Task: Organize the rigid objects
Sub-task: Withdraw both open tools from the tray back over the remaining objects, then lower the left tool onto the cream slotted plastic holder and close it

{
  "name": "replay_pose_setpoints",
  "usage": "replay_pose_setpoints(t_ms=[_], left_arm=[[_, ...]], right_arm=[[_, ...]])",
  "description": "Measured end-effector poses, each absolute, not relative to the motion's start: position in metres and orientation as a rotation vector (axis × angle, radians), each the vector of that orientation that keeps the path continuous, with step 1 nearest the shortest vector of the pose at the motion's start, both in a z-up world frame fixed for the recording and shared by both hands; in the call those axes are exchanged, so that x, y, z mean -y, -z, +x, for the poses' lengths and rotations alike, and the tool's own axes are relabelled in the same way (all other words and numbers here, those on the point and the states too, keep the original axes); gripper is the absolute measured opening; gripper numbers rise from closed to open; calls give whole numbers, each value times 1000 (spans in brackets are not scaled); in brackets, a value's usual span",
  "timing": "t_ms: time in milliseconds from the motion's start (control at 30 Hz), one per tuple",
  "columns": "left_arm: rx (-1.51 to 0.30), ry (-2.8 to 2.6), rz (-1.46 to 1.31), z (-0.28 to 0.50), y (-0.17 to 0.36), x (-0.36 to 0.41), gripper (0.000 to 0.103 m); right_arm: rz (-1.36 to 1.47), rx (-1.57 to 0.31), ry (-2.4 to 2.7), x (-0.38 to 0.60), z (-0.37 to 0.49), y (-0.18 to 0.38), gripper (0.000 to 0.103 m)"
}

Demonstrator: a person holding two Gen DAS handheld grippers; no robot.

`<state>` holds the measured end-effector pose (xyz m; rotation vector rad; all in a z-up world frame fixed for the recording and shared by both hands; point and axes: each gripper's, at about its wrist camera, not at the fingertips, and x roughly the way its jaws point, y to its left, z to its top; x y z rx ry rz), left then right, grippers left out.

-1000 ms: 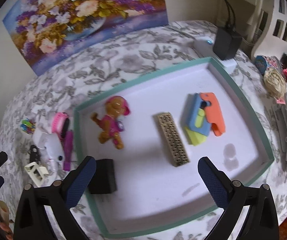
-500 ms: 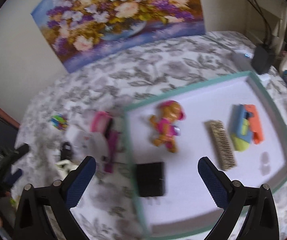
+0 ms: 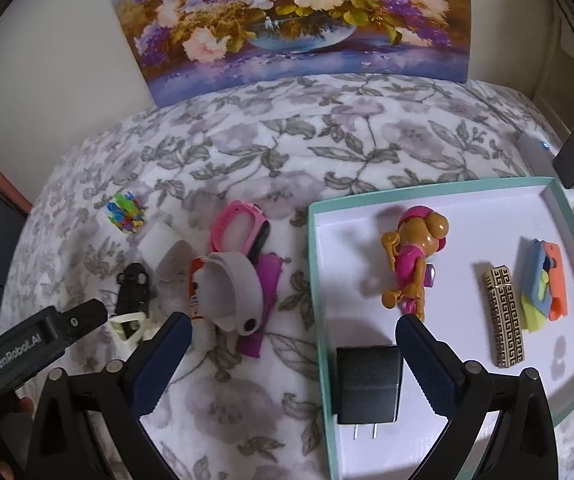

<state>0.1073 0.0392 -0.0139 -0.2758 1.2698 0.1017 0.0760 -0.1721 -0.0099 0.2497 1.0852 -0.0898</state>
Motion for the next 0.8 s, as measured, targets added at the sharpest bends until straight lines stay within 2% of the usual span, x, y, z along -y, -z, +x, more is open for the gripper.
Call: replay_pose_setpoints(t_ms=[333,500,667,733,800], left_arm=[[-1343,-75,-292,111,43,-29,93],[-1356,-57,-307,113,54,-25,78],[-1357,-53,-314,115,60,-22,74],[-1350,-46,-318,115,58,-23,69],[-1345,-31,-328,115,56,-22,59]], right_arm=[[284,-1106,132,189,75,17,103],[289,-1111,140,191,75,19,103],[298,-1121,146,192,76,21,103],[297,-1122,149,192,77,22,103],[299,-1122,147,192,77,22,103]])
